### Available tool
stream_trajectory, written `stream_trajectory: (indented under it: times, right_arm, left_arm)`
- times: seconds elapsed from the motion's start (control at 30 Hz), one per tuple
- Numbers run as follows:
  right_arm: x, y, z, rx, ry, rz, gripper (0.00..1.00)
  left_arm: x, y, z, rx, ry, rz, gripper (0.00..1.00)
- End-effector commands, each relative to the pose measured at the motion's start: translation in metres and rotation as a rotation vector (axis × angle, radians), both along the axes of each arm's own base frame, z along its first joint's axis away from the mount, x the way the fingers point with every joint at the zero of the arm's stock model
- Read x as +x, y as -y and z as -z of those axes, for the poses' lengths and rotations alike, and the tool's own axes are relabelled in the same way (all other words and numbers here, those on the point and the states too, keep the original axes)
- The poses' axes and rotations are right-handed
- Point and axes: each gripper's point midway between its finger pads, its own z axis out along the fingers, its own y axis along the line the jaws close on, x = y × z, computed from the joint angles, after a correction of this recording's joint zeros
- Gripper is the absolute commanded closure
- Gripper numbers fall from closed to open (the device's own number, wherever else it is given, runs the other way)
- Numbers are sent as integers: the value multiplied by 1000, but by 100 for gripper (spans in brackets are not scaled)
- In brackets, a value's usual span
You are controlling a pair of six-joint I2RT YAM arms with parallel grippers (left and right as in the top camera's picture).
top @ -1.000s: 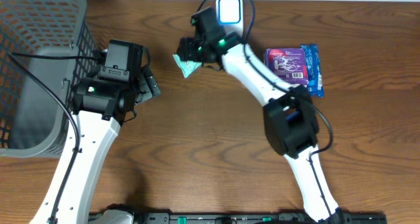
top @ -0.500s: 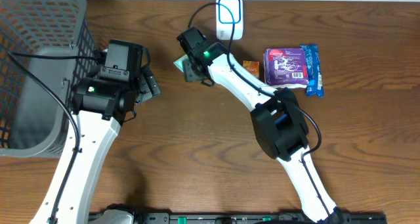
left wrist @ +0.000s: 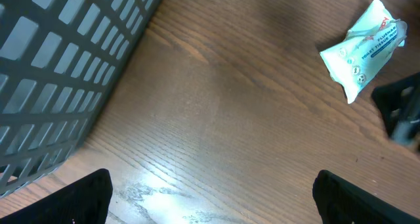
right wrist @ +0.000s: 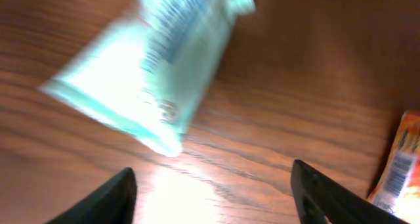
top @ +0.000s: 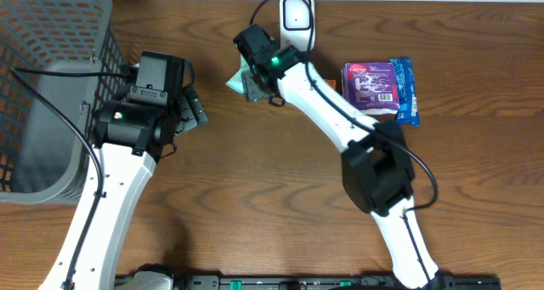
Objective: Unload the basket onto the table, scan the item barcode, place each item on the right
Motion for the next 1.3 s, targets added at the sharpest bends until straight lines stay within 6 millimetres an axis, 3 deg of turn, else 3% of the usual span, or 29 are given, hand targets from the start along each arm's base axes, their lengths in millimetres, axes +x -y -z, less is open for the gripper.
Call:
stream_trajectory:
  times: [0.0,0.17,0.33,0.7,0.8,1.03,1.27]
  right_arm:
    - [-5,-19,-24,121,-4,-38,1]
    - [-12,-32,-26,202,-54,-27,1]
    - [-14,-30,-24,187,-56,-36,1]
    - [50,-43,-68,343,209,-12,1]
    - [59,-44,-69,323,265,13,1]
    - [71,-63,-42,328,311,14,4]
    - [76,-64,1,262,310,42,11]
  left_arm:
    - [0,0,0,-8,-3,-8,2]
    - [0,0,0,-8,-3,-8,2]
    - [0,0,0,-8,-3,-8,2]
    - [0,0,0,-8,-3,-8,2]
    - [0,0,0,-8,-3,-8,2]
    - [0,0,0,-8,-3,-8,2]
    - [0,0,0,-8,-3,-8,2]
